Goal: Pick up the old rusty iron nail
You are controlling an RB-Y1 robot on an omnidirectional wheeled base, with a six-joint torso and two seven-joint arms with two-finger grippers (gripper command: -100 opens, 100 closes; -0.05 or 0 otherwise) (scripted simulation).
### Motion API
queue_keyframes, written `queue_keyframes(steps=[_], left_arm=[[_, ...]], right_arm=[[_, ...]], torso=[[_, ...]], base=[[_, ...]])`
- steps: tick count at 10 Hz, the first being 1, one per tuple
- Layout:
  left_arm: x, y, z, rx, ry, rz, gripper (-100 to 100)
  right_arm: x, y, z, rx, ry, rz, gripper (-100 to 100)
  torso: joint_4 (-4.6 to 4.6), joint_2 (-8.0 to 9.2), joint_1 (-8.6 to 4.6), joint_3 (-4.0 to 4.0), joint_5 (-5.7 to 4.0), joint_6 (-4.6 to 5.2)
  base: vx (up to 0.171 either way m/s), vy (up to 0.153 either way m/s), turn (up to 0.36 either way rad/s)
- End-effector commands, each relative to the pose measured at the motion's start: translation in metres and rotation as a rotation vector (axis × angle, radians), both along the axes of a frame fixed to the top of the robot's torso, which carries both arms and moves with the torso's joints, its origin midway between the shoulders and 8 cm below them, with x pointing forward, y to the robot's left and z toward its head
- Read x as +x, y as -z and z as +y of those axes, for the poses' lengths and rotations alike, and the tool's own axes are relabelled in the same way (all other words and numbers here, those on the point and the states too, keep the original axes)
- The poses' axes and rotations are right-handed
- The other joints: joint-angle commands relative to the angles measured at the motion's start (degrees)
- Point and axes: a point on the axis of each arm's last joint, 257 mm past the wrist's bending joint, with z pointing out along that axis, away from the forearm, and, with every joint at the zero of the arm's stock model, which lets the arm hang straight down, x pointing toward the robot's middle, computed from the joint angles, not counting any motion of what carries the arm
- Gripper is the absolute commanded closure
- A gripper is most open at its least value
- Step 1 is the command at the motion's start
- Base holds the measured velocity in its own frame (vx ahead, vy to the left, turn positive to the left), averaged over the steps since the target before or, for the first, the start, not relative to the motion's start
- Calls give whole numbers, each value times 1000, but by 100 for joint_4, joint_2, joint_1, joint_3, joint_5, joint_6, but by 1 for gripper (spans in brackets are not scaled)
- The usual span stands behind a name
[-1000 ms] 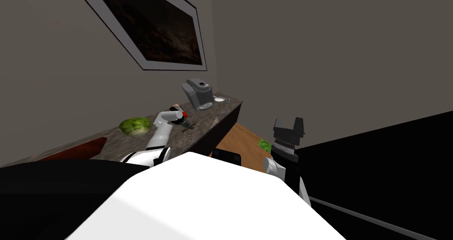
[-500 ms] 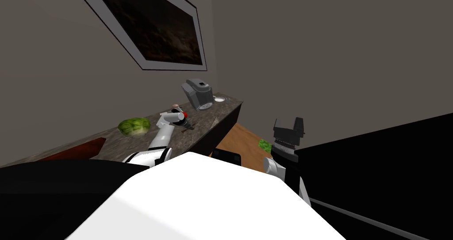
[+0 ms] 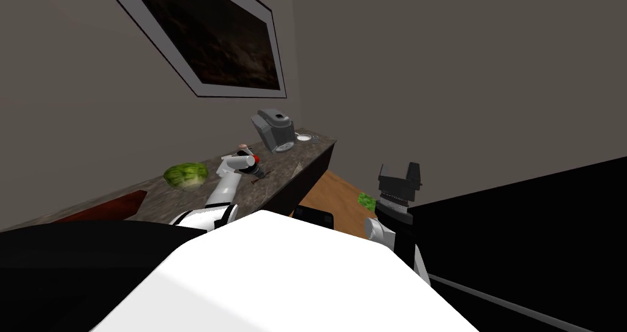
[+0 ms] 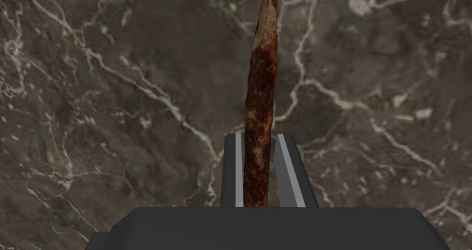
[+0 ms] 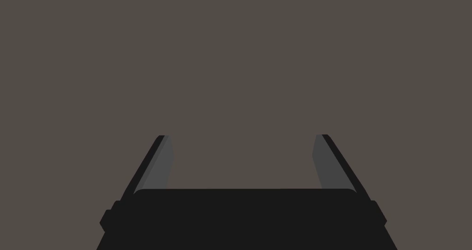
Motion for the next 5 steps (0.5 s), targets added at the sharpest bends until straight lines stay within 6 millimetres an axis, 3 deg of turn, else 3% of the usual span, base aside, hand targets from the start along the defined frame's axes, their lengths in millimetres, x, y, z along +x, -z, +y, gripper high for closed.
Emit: queue_keyframes(steps=[1, 2, 5], left_arm=[[0, 0, 0, 0, 0, 0, 0], [-1, -8, 0, -1, -1, 1, 100], [-2, -15, 1, 0, -1, -1, 100]], right_arm=[[0, 0, 0, 0, 0, 0, 0], [0, 0, 0, 0, 0, 0, 0], [0, 0, 0, 0, 0, 0, 0]], torso=[[0, 0, 0, 0, 0, 0], [0, 0, 0, 0, 0, 0], [3, 10, -2, 6, -2, -1]], base=[[0, 0, 0], [-16, -1, -9], [-16, 1, -3]])
